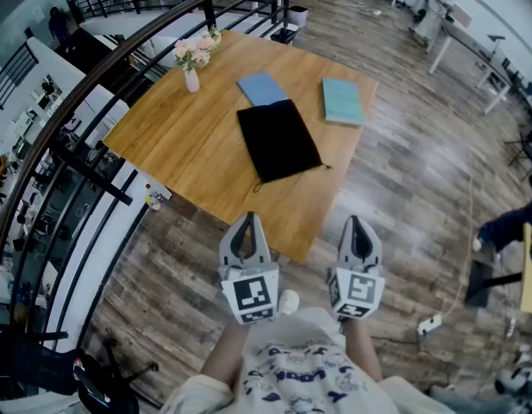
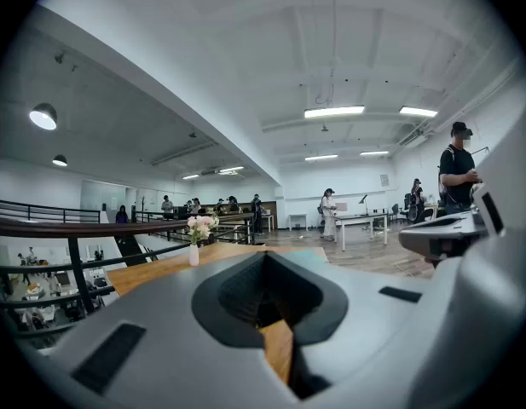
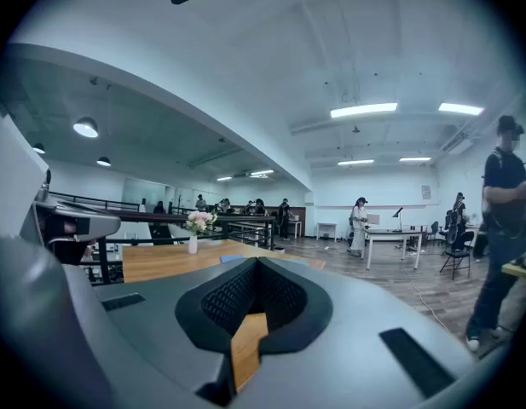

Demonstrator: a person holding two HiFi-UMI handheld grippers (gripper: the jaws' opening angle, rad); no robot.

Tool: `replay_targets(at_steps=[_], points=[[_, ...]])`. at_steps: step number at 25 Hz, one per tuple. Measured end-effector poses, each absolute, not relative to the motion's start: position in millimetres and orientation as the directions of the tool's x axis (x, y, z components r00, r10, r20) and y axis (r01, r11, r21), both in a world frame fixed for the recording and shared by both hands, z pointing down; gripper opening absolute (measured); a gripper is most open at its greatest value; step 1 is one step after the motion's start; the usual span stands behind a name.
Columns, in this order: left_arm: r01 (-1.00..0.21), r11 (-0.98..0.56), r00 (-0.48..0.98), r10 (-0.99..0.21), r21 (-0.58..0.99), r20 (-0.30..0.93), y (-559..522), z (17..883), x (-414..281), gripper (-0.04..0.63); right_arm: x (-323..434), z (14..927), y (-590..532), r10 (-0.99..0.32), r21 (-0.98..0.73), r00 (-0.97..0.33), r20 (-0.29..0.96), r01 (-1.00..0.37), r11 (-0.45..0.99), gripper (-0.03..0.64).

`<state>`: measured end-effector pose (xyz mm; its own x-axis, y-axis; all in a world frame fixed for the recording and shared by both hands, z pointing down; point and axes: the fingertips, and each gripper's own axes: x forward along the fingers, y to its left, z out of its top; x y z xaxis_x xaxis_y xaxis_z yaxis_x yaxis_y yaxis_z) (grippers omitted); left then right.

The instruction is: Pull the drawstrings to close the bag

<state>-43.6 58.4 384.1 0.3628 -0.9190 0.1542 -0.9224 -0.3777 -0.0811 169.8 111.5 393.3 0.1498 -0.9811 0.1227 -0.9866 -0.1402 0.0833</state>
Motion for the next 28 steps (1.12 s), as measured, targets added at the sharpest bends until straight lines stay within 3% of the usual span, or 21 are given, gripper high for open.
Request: replay_targets(at_steps=[13,28], points=[[-0.929,-0.360,0.343,-0.924,-0.084,0.172,58,389,-38,0.000,180,401,111,-0.976,0.080,0.153,0.157,-0.987,-0.142,0.002],[-0.955,-0.288,0.260,-0.931,-0.077,0.256,42,427,-40,0.000,177,451,80,-0.960,0.057,0.055,0.274,-0.998,-0.041,0.002]])
